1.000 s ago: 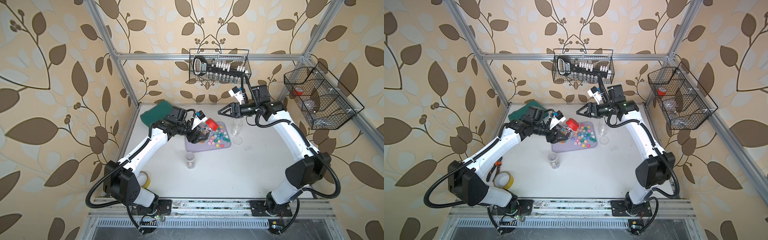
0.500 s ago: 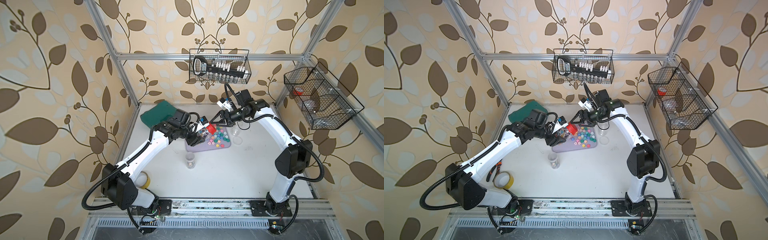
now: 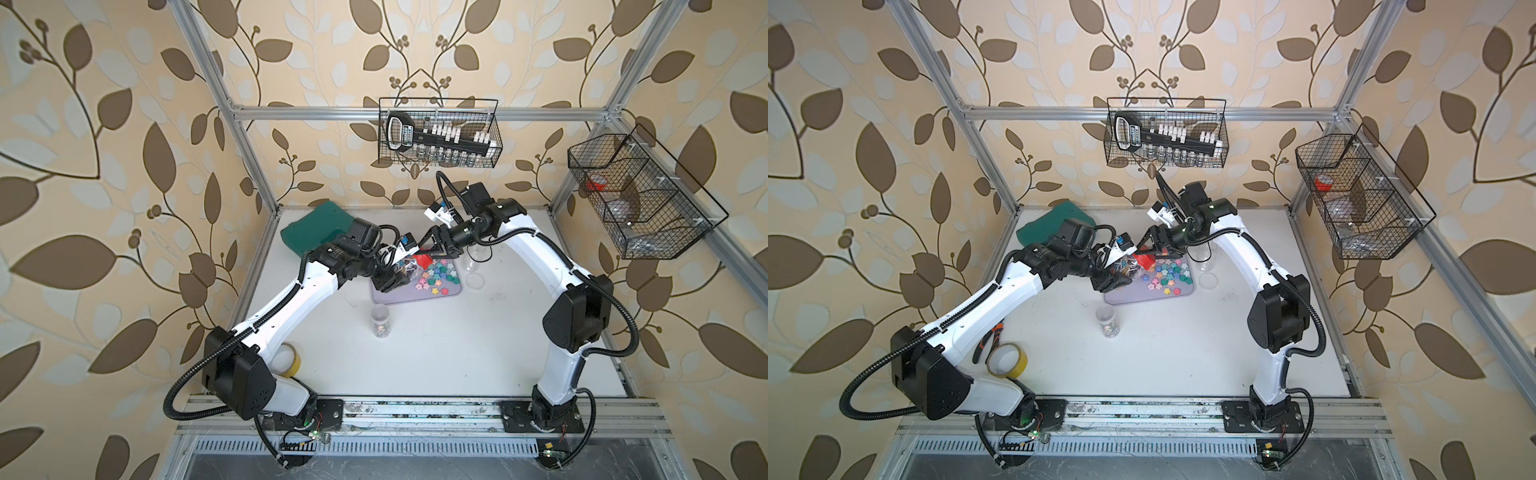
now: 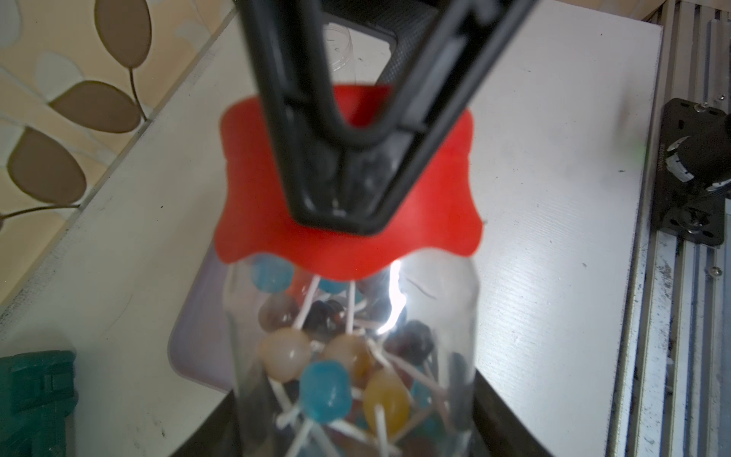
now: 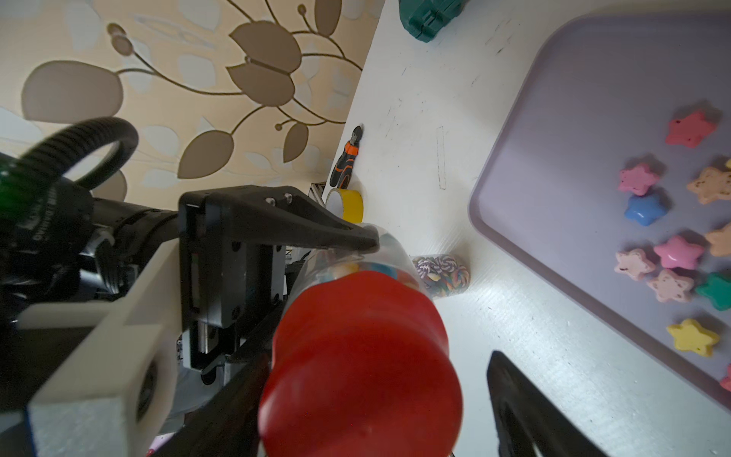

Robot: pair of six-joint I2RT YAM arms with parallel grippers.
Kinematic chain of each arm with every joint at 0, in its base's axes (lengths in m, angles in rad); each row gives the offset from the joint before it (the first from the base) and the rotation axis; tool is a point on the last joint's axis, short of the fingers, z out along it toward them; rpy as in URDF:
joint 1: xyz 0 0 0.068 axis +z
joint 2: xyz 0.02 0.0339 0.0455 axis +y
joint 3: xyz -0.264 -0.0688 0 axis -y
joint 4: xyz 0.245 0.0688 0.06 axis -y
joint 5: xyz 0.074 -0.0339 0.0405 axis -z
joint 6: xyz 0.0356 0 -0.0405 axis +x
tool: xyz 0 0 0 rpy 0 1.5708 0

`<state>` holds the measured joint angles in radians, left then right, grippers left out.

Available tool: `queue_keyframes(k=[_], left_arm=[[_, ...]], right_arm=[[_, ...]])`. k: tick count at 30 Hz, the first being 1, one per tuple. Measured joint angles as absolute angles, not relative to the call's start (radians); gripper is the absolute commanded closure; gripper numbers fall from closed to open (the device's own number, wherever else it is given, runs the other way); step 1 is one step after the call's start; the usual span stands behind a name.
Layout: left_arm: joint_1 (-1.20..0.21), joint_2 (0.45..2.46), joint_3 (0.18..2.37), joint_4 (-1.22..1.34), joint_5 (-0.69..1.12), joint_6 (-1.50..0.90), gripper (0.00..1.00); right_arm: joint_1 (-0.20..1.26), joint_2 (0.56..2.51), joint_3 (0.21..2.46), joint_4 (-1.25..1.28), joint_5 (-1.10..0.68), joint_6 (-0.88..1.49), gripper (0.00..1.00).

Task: Pour the candies out of the jar
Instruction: Unscrew the lid from the jar.

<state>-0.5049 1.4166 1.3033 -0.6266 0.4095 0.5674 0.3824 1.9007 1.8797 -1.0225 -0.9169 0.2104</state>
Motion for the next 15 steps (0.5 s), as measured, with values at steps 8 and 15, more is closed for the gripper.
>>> queue_keyframes(k=[8,15], left_arm=[[-0.505,1.417,1.302,-0.631,0.41,0.567,0.55],[-0.505,1.416,1.287,-0.614,0.42,0.551,0.55]], right_arm=[[0.384,1.901,1.88,-1.028,-0.92,0.192,0.29],[0.384,1.897,1.875,-1.025,-0.928,0.18,0.39]])
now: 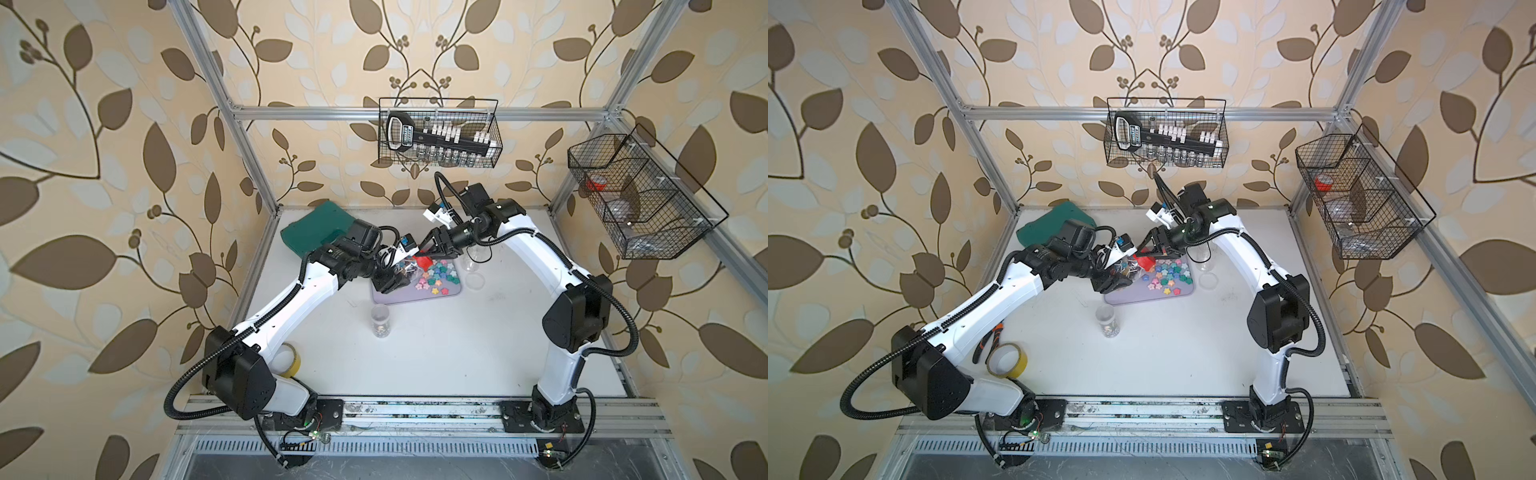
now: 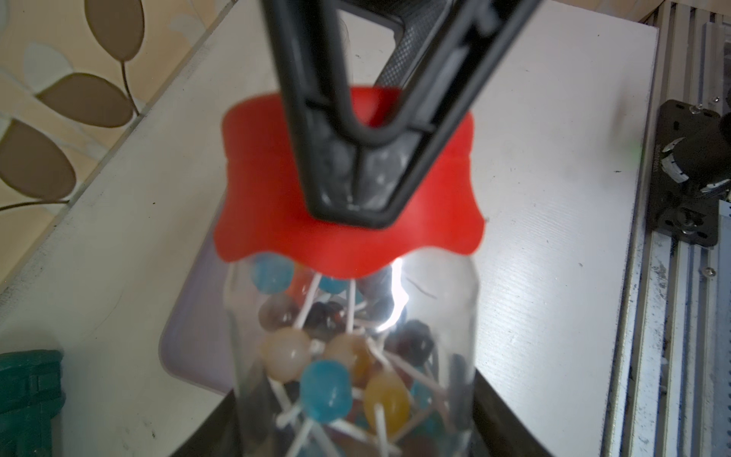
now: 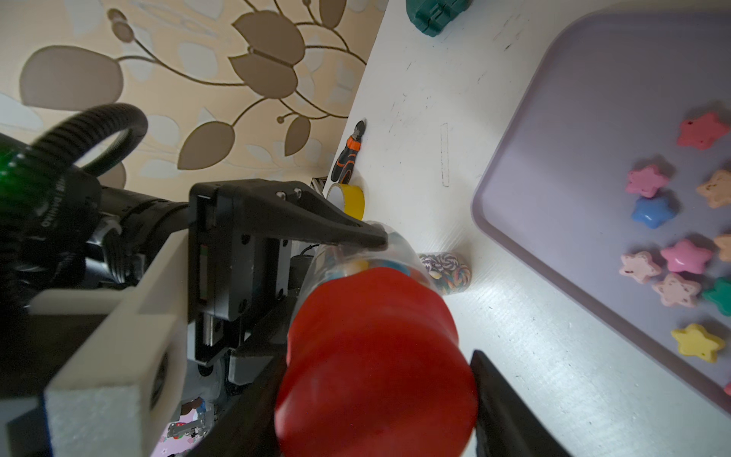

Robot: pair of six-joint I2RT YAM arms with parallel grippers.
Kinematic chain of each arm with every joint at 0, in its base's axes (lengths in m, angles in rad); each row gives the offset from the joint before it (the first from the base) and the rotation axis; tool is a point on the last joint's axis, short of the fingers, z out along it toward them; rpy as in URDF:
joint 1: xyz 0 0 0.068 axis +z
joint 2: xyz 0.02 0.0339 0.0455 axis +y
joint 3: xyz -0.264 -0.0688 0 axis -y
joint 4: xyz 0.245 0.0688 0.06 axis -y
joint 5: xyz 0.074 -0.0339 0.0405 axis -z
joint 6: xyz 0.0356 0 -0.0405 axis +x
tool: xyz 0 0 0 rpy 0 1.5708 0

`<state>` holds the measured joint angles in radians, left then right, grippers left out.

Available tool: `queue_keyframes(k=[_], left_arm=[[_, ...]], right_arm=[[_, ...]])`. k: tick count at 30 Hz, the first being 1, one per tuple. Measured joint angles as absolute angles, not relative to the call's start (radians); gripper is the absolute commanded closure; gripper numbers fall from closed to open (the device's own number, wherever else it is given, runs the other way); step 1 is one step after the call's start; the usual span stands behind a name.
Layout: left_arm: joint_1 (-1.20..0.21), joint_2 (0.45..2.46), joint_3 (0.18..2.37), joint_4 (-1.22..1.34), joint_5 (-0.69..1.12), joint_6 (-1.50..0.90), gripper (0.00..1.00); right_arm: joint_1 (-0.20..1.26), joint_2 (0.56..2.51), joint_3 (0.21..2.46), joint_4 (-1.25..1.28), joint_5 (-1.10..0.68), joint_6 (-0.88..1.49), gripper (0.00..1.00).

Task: Pour the candies out of the jar
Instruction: Unscrew the lid from the jar.

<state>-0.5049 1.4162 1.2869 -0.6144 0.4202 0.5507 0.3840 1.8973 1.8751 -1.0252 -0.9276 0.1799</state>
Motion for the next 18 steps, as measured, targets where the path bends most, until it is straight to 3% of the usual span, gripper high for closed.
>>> queue_keyframes(k=[9,18], left_arm=[[-0.502,1.412,1.286,-0.599,0.471,0.517,0.55],[-0.464,1.409,1.286,-0.588,0.628,0.471,0.55]], right_arm=[[0.378,1.835,1.81,-0.97,-0.929,0.163,0.47],[0.363,1.721,1.664,-0.815,-0.984,0.078,0.47]])
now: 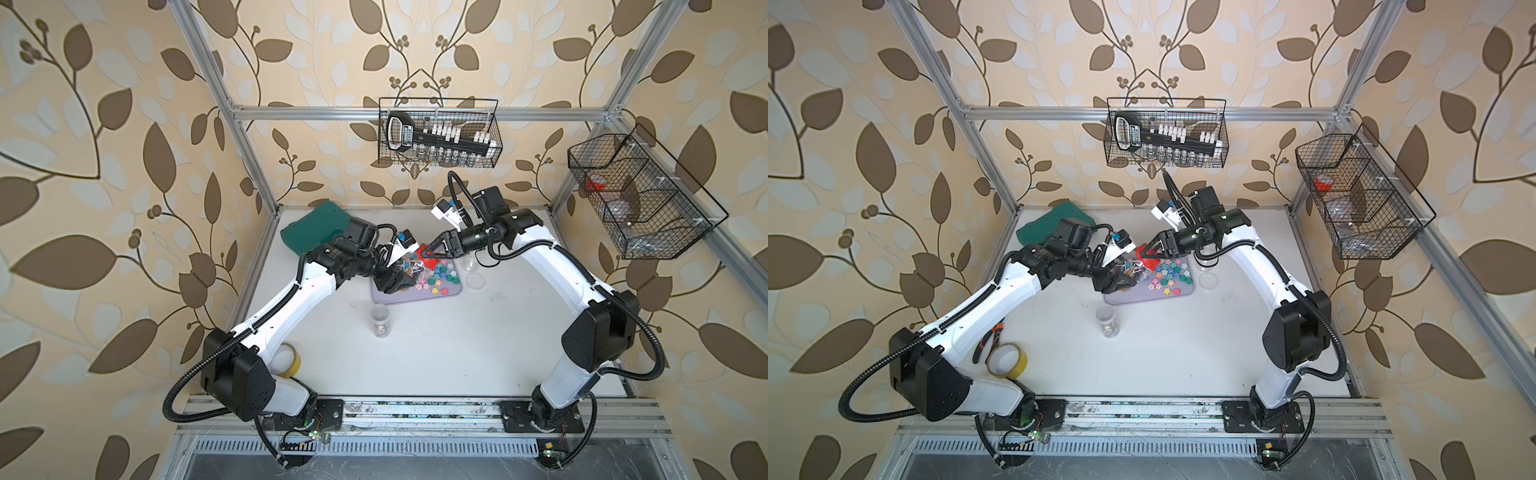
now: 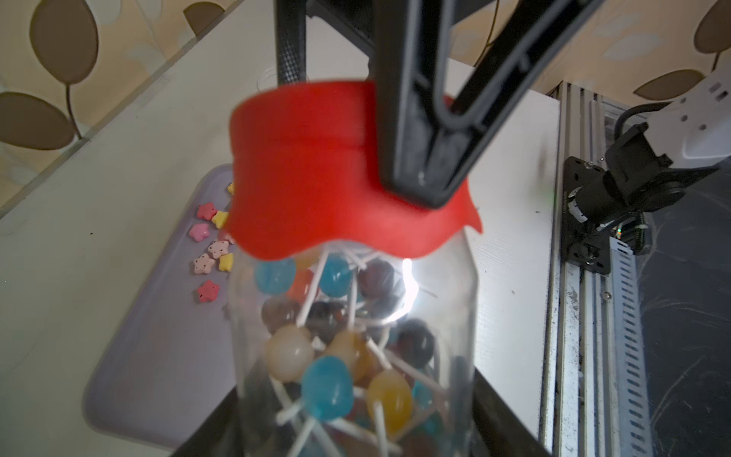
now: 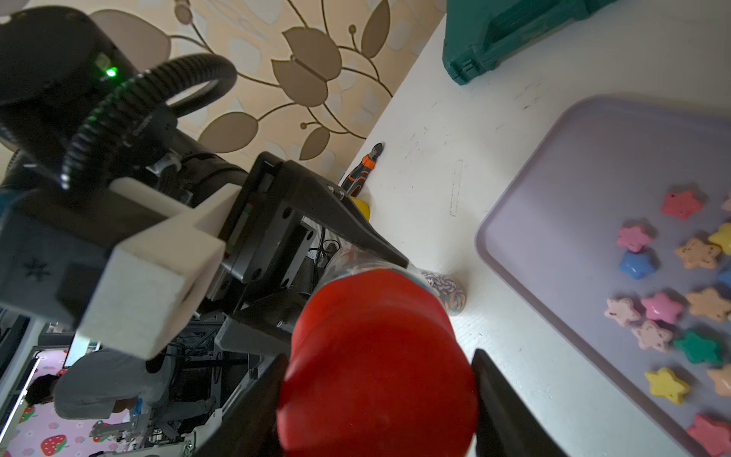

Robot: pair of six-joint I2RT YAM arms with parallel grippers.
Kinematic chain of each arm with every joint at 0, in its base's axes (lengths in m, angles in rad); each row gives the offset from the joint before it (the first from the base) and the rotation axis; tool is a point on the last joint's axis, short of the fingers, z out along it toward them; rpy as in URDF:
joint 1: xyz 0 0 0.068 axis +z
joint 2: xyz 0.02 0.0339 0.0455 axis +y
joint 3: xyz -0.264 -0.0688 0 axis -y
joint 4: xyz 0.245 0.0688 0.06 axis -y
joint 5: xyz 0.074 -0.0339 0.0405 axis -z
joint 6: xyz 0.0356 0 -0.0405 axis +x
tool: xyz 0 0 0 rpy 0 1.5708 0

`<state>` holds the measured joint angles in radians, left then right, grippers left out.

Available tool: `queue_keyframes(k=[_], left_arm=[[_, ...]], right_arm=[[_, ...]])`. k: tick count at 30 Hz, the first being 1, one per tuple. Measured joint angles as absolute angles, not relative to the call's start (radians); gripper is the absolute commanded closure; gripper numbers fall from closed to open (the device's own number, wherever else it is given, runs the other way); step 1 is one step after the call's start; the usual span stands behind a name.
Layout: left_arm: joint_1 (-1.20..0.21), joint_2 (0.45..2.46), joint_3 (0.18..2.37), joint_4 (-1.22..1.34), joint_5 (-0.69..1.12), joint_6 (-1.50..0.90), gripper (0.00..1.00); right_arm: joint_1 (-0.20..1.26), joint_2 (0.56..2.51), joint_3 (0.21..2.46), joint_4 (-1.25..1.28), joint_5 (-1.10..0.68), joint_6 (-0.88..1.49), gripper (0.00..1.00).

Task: Pour the candies out of the jar
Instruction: Unscrew the lid from the jar.

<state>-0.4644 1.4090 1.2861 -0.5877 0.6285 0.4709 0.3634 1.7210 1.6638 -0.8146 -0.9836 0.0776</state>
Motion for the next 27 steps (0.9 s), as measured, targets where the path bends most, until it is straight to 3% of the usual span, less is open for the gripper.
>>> queue_keyframes(k=[8,21,27], left_arm=[[-0.43,1.41,1.312,-0.656,0.785,0.437,0.55],[-0.42,1.41,1.345,-0.678,0.948,0.435,0.55],[-0.418,1.41,1.345,-0.677,0.95,0.435,0.55]], right_arm=[[0.355,1.677,1.579,-0.709,-1.117,-0.101,0.46],[0.353,1.564,1.516,-0.632,-1.152,-0.215,0.45],[0.354,1.564,1.518,-0.626,-1.14,-0.199,0.31]])
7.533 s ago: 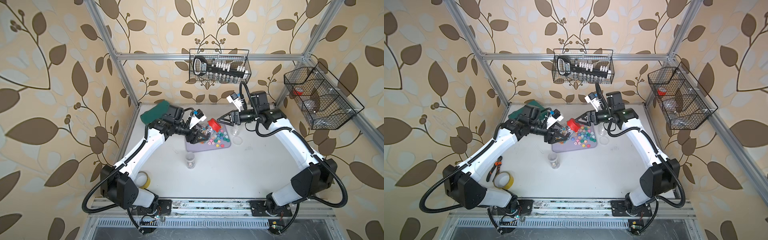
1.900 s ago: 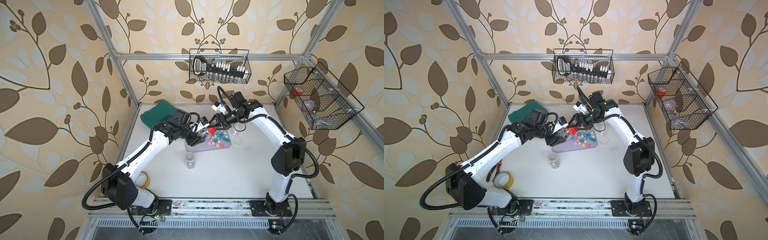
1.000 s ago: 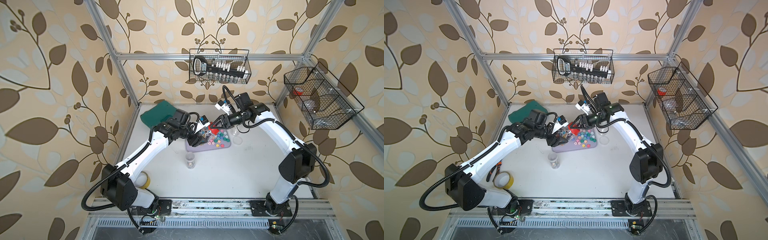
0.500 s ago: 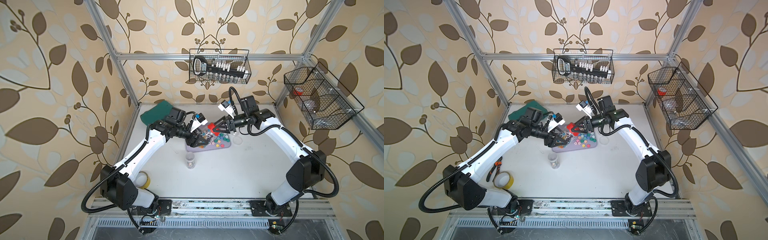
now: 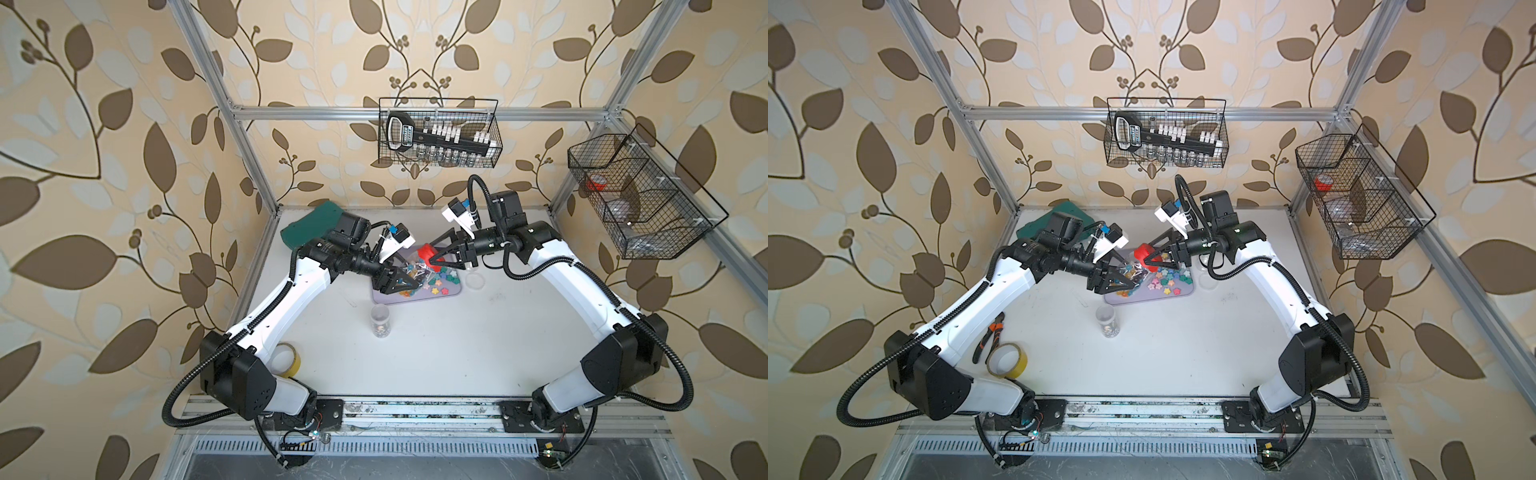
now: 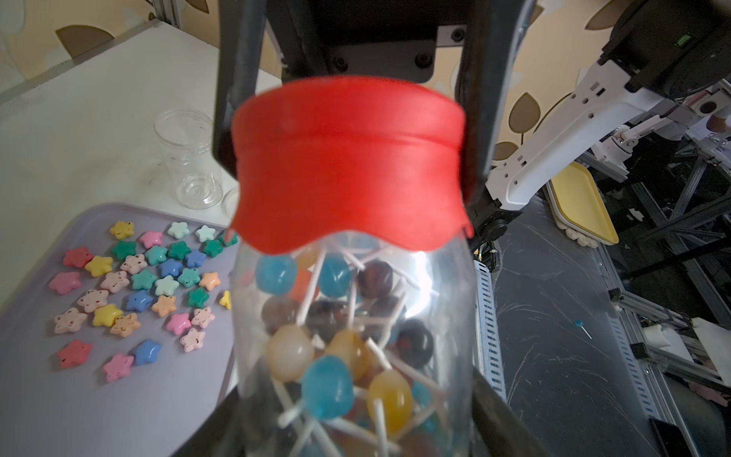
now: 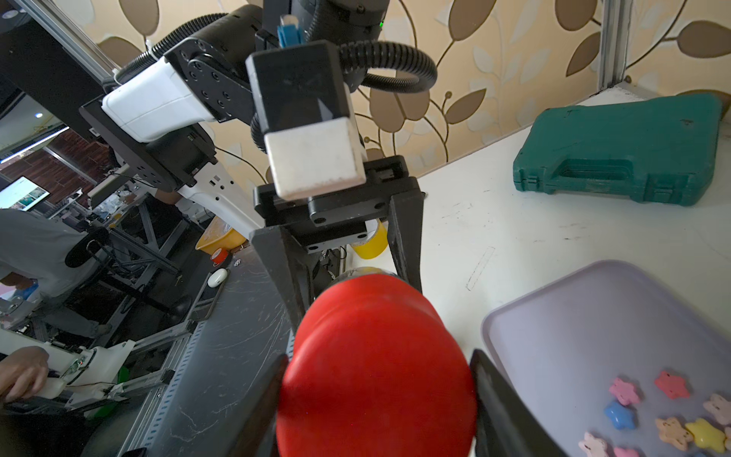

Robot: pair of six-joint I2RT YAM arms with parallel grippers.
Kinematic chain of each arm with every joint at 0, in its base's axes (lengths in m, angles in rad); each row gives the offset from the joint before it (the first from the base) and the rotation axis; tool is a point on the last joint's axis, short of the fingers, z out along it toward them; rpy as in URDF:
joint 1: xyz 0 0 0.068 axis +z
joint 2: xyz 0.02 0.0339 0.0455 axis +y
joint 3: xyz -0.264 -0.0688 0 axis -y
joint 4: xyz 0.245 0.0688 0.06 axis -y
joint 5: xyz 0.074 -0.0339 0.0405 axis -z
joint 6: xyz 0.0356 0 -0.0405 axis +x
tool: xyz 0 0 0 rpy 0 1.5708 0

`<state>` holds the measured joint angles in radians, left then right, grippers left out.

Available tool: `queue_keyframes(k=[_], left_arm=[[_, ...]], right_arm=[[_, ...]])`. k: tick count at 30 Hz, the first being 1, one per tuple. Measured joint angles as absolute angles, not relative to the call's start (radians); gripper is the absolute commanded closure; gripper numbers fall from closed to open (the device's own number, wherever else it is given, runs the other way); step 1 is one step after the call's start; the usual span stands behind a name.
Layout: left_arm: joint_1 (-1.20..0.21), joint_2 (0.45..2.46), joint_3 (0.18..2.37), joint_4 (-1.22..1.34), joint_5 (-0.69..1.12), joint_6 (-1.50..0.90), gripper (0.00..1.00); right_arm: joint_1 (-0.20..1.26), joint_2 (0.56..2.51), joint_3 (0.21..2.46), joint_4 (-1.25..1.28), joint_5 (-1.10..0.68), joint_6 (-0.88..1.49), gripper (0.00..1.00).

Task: Pour the candies out of the jar
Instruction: Unscrew the lid from the jar.

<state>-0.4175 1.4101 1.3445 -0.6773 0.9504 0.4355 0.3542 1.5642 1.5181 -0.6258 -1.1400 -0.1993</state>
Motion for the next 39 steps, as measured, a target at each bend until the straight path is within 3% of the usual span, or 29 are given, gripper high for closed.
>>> queue_keyframes(k=[10,19,24,32,39], left_arm=[[-0.417,1.411,1.345,-0.639,0.931,0.438,0.55],[-0.417,1.409,1.335,-0.616,0.802,0.442,0.55],[-0.422,1.394,1.309,-0.593,0.664,0.45,0.55],[-0.493,1.341,1.297,-0.605,0.459,0.521,0.55],[-0.518,1.34,1.297,-0.63,0.403,0.55,0.55]], right_arm=[[0.335,1.547,1.524,-0.617,-1.108,-0.084,0.1],[0.231,1.493,1.569,-0.536,-1.053,0.177,0.07],[0.182,1.551,1.686,-0.634,-1.042,0.264,0.08],[0.23,1.72,1.767,-0.896,-0.997,0.231,0.08],[0.3,1.767,1.792,-0.966,-0.986,0.218,0.08]])
